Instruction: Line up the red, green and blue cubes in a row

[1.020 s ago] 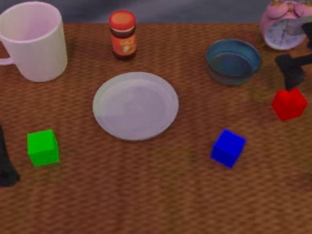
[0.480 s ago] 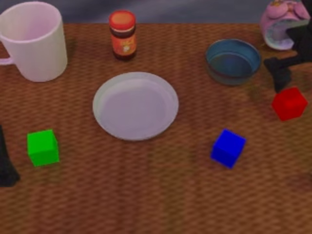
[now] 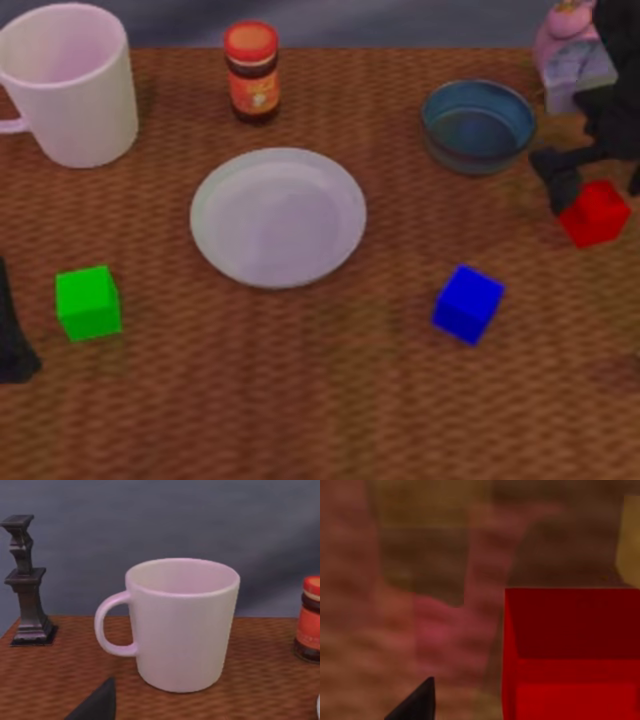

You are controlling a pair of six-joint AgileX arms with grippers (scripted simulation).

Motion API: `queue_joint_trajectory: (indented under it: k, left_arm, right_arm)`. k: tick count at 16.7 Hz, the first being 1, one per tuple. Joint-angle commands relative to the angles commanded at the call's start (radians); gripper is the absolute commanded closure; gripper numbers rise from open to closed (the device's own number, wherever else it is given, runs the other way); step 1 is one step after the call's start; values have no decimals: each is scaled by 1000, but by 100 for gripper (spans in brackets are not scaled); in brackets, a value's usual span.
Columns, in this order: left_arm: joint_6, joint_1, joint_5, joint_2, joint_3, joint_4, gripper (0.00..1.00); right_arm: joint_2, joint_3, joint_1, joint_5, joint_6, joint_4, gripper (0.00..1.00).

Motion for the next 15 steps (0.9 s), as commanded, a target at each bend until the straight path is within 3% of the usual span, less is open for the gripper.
queue_joint_trajectory:
  k: [4, 8, 15]
  left_arm:
    - [0, 0, 0, 0, 0, 0, 0]
    - [0, 0, 0, 0, 0, 0, 0]
    - [0, 0, 0, 0, 0, 0, 0]
  right_arm:
    - [42, -89, 2, 0, 2, 129, 0]
    - [45, -95, 2, 0, 2, 136, 0]
    - [45, -95, 2, 0, 2, 136, 53]
